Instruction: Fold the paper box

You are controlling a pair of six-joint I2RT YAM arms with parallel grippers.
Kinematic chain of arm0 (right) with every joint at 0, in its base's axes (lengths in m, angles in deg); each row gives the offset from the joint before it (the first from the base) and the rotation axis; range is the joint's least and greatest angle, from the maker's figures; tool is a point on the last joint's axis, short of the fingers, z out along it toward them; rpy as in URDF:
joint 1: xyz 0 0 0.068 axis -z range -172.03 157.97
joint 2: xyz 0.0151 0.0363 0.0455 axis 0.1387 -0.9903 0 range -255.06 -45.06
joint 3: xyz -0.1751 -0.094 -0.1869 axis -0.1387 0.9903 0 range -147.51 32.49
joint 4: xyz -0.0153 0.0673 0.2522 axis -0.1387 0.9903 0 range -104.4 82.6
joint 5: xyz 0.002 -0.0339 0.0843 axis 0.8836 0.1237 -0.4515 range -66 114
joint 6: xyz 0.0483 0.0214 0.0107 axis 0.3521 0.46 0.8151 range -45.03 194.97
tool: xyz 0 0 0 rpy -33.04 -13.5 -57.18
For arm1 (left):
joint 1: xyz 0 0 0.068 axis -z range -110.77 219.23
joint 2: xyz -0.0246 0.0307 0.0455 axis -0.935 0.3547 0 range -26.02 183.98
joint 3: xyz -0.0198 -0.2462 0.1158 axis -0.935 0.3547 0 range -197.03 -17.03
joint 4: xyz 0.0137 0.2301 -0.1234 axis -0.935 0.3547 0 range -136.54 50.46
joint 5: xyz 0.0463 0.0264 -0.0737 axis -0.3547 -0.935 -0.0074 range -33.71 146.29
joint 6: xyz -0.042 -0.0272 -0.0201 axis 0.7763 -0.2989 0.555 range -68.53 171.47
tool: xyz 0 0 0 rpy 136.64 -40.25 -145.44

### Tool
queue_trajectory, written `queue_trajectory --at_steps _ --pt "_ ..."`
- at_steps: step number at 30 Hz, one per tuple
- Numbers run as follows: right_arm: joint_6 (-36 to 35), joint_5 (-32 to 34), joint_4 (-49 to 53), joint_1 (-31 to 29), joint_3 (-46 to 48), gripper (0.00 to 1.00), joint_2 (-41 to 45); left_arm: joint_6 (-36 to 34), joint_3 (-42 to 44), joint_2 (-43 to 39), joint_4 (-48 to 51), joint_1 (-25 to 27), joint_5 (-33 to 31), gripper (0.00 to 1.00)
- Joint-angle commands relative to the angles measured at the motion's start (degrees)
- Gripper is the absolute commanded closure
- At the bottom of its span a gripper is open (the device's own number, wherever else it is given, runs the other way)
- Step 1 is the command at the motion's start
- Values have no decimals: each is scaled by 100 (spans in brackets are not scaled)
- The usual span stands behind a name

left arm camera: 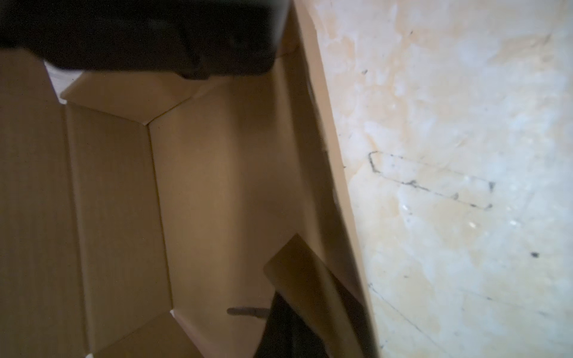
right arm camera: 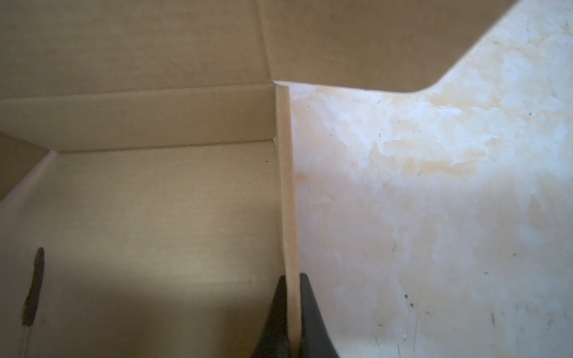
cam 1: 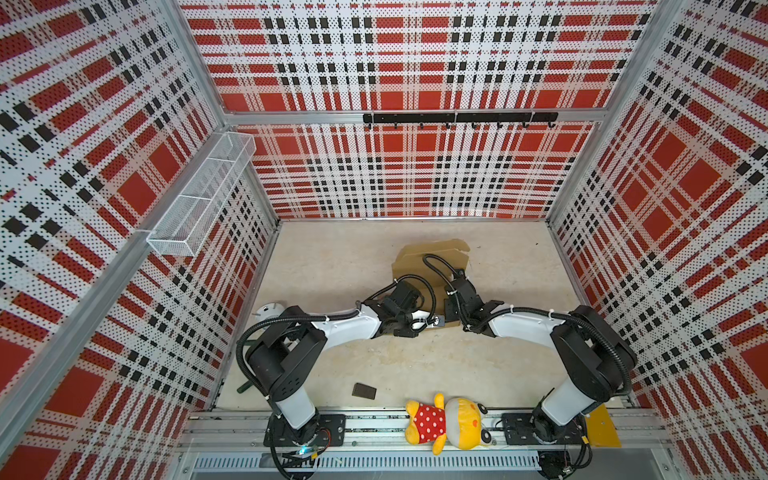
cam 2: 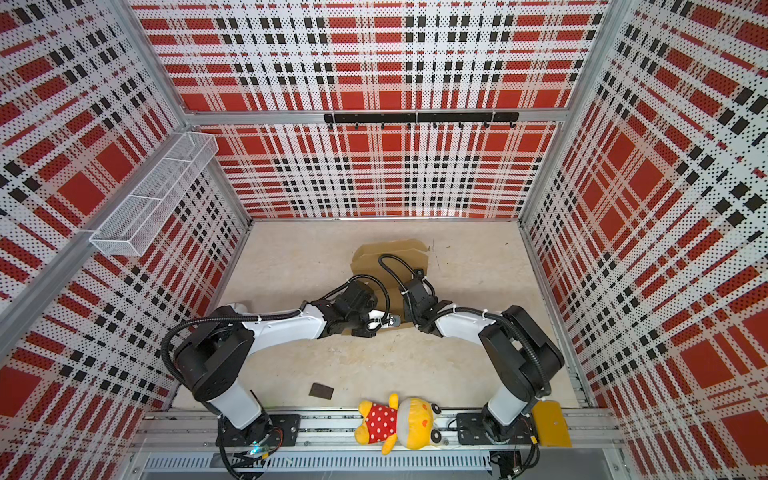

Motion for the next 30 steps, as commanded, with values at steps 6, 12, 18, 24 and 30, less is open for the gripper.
queue_trajectory --at_steps 6,12,18,24,30 --pt "135 27 -269 -29 -40 100 -74 765 -696 -205 719 104 426 100" --pt "98 100 -234 -13 -70 100 -50 1708 -1252 -743 2011 -23 552 100" --pt "99 101 -277 8 -70 100 -38 2538 -1159 -1456 2669 -965 1560 88" --pt "122 66 -314 27 -53 100 -44 3541 -478 -1988 2059 -2361 2757 80" --pt "138 17 -295 68 -54 100 -26 3275 233 -2167 1960 -2321 3034 77"
